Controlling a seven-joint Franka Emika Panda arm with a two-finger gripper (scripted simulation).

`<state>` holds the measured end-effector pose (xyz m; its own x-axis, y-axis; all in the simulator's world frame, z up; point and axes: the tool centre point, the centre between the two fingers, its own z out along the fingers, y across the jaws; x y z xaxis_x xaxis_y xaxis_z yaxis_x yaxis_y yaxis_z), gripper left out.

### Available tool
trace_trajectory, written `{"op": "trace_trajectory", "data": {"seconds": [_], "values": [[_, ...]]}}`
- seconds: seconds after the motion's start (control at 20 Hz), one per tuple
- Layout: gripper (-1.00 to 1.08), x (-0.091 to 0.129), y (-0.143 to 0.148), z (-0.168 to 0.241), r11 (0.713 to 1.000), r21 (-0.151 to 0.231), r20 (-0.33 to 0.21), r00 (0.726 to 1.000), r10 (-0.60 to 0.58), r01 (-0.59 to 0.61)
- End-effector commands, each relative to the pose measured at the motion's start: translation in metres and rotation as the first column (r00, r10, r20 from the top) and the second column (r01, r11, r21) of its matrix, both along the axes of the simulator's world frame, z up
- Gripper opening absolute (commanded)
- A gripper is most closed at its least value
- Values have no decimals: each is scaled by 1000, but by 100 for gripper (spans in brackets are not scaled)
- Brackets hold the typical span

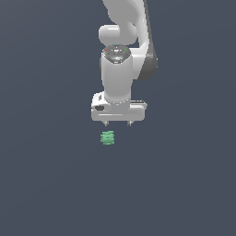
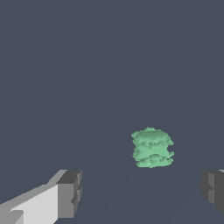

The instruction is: Pick up the object and move it to a goal position.

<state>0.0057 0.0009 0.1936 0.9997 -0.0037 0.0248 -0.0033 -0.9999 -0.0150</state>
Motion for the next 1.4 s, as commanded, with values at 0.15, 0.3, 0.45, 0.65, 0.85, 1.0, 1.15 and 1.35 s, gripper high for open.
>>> {"op": "trace_trajectory", "data": {"seconds": [0.15,0.3,0.45,0.65,0.85,1.0,1.15,1.35], "values": [[100,-1,-3,1,1000,-5,-2,1000,-6,6],[100,-3,-9,3,1000,-17,-7,1000,-19,19],[100,-4,-14,5,999,-26,-10,1000,-23,23],[100,-4,-14,5,999,-26,-10,1000,-22,21],[100,-4,-14,4,999,-24,-10,999,-43,43],[100,-4,-15,1,997,-22,-11,997,-74,74],[100,-4,-16,-2,993,-20,-12,993,-118,118],[100,-5,-17,-8,980,-16,-14,980,-196,196]]}}
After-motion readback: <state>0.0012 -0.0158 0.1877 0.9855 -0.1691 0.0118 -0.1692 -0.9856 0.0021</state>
